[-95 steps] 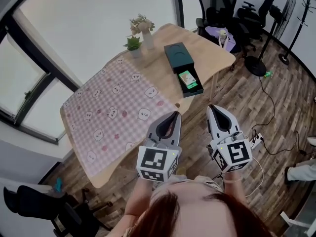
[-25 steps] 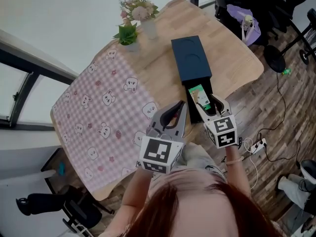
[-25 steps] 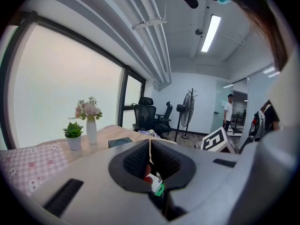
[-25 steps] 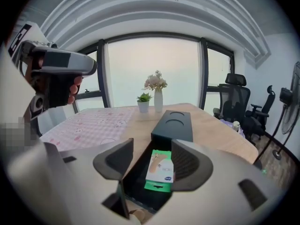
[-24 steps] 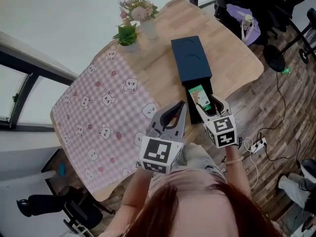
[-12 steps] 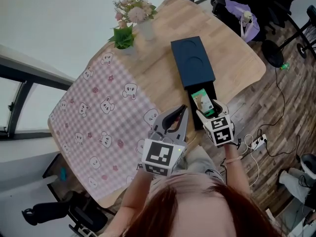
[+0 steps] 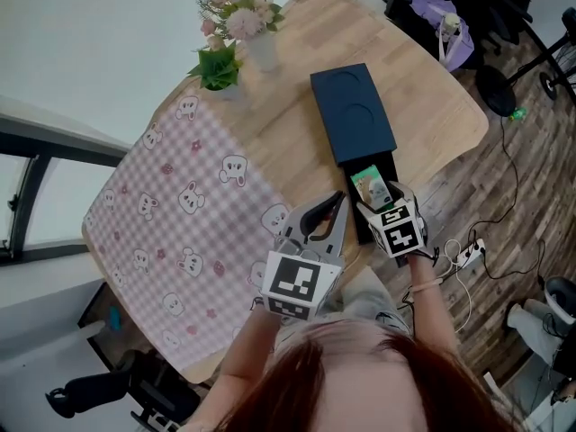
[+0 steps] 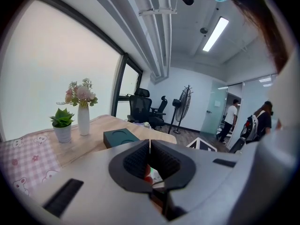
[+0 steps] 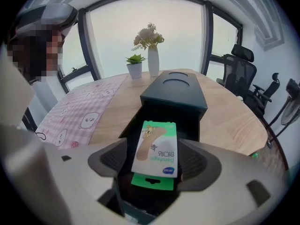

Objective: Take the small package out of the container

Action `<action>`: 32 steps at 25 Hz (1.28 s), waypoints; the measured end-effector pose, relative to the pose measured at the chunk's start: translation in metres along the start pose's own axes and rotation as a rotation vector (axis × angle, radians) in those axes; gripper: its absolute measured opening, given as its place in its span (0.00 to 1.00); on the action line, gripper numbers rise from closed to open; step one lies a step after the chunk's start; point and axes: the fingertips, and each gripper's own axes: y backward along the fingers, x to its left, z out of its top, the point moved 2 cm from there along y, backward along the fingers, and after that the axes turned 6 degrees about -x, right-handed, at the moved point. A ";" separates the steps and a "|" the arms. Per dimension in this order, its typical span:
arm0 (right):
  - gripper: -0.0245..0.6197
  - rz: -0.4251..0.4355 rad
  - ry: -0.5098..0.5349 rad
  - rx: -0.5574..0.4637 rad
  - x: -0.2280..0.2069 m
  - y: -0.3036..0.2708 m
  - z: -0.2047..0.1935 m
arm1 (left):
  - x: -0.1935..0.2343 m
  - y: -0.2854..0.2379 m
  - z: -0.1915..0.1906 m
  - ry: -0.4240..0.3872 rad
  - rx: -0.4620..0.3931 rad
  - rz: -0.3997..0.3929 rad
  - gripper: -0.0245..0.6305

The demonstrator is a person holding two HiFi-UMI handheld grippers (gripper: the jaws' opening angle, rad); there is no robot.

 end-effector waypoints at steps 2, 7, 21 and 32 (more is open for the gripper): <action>0.55 0.005 -0.012 0.024 0.000 -0.006 0.000 | 0.003 -0.004 -0.001 0.003 0.004 -0.003 0.06; 0.57 -0.005 -0.035 0.081 0.000 -0.015 -0.004 | 0.008 -0.009 -0.003 0.020 0.007 -0.009 0.06; 0.59 -0.062 -0.010 0.145 -0.005 -0.030 0.005 | 0.022 -0.016 -0.002 0.039 0.007 -0.029 0.06; 0.55 -0.105 0.015 0.224 -0.009 -0.036 -0.001 | 0.028 -0.012 -0.003 0.052 0.008 -0.022 0.06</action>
